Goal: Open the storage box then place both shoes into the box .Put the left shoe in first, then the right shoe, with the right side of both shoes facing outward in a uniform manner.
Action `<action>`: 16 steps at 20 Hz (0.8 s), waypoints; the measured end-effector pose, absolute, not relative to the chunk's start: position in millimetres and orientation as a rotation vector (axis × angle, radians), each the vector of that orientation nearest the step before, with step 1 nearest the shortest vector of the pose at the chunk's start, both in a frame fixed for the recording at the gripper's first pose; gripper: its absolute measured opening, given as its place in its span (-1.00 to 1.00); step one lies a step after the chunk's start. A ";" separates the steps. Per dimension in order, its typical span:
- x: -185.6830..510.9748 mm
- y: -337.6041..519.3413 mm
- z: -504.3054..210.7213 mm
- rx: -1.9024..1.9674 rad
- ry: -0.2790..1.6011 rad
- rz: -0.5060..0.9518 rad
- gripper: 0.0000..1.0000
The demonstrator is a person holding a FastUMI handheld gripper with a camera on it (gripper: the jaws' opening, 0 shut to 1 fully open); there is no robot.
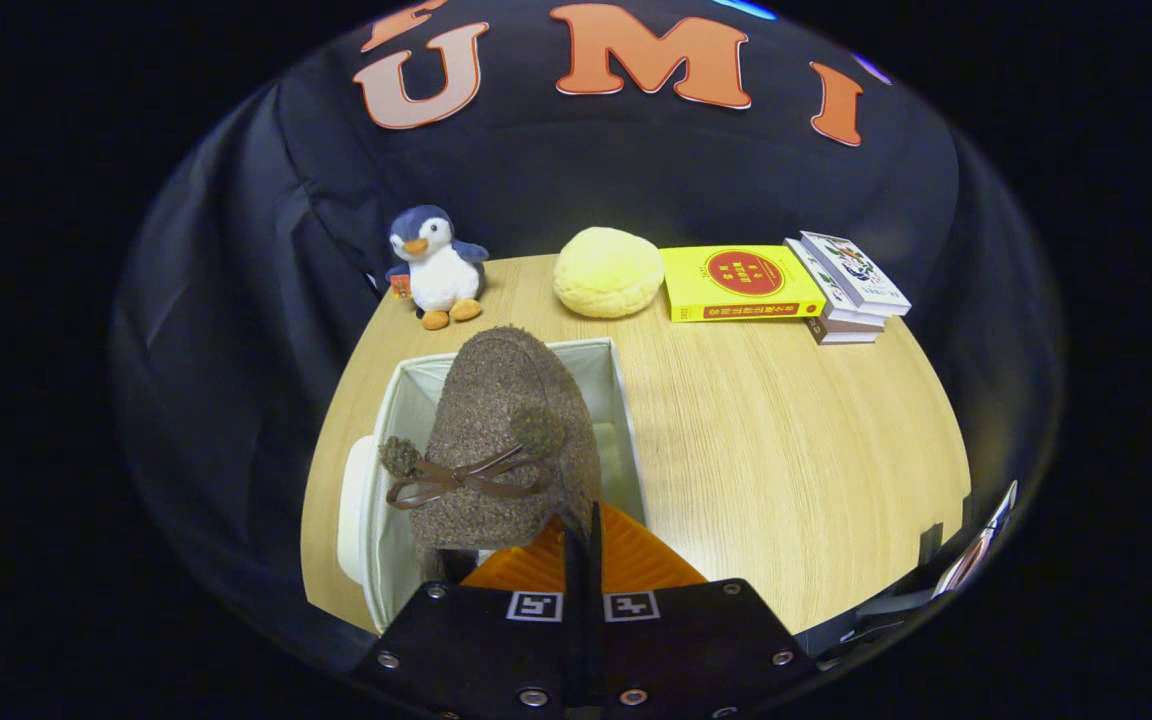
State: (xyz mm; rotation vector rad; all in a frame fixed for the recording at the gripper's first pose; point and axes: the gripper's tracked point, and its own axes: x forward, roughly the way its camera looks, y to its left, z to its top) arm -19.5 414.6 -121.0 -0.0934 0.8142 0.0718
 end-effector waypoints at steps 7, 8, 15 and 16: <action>-21.2 427.9 -120.1 -0.100 0.810 0.068 -0.65; -18.6 425.0 -114.4 -0.123 0.789 0.063 -0.61; -16.3 409.9 -66.5 -0.167 0.661 0.063 0.98; -14.3 409.1 -58.2 -0.171 0.635 0.070 0.98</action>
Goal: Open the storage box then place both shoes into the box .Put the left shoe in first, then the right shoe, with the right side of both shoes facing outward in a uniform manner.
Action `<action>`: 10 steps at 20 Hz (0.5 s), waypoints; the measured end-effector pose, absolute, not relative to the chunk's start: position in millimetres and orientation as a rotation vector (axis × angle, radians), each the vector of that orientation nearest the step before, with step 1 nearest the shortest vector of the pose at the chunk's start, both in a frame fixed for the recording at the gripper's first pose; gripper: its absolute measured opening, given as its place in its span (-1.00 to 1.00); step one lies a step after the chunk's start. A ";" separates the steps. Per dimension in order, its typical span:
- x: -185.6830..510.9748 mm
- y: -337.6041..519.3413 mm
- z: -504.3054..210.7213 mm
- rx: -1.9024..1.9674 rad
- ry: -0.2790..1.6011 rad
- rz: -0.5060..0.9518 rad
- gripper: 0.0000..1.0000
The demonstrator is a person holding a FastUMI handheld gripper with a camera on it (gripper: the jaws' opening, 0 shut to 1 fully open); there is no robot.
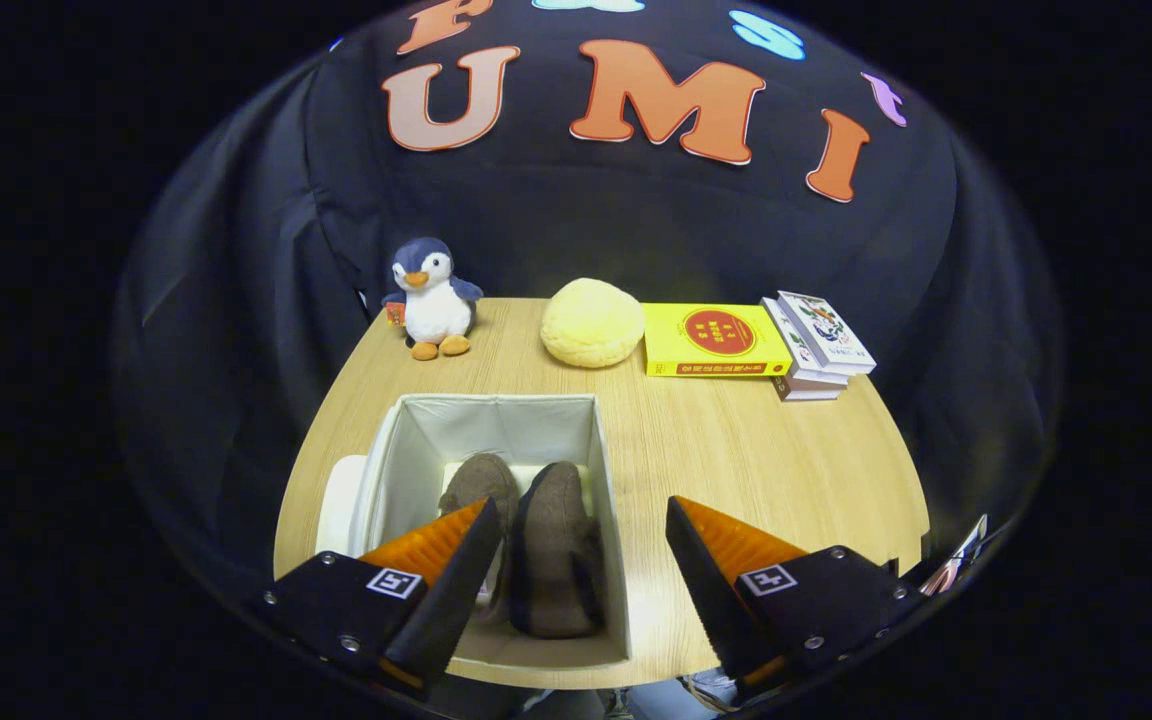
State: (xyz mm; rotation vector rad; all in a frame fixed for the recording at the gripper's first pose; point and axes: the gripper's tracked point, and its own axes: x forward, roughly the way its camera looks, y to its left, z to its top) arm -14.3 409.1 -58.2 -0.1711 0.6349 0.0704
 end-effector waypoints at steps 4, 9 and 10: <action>-12.2 402.9 -15.1 -0.150 0.502 0.102 0.99; -19.3 372.6 42.2 -0.104 0.351 0.119 0.98; -20.8 364.6 52.7 -0.098 0.323 0.123 0.99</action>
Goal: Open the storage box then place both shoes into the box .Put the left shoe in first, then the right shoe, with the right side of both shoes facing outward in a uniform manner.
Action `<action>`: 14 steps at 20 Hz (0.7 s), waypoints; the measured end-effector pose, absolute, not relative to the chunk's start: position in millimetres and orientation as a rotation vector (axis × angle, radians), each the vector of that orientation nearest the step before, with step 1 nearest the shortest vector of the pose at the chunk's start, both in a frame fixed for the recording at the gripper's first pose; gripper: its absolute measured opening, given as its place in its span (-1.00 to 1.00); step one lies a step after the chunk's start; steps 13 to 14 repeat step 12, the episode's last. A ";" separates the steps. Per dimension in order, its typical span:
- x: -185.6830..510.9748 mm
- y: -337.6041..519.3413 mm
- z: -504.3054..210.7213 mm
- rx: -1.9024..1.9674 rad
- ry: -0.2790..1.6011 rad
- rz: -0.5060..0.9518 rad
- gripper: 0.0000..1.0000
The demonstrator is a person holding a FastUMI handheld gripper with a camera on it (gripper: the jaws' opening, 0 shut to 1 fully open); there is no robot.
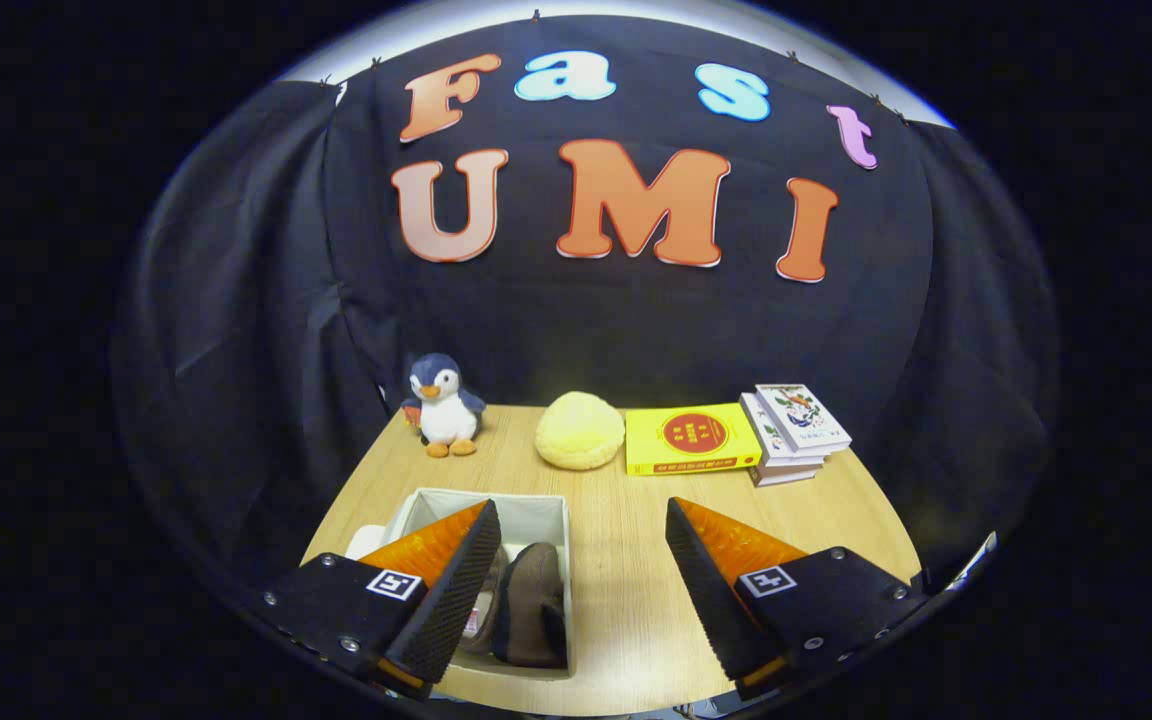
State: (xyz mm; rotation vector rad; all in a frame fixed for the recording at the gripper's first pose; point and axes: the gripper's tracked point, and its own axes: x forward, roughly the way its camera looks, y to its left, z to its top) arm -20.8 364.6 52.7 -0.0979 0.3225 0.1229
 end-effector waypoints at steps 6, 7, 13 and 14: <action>-26.4 308.2 103.8 -0.104 0.175 0.140 0.98; -27.8 300.6 109.5 -0.097 0.153 0.147 0.98; -29.5 260.8 133.4 -0.076 0.045 0.151 0.98; -29.5 260.8 133.4 -0.076 0.045 0.151 0.98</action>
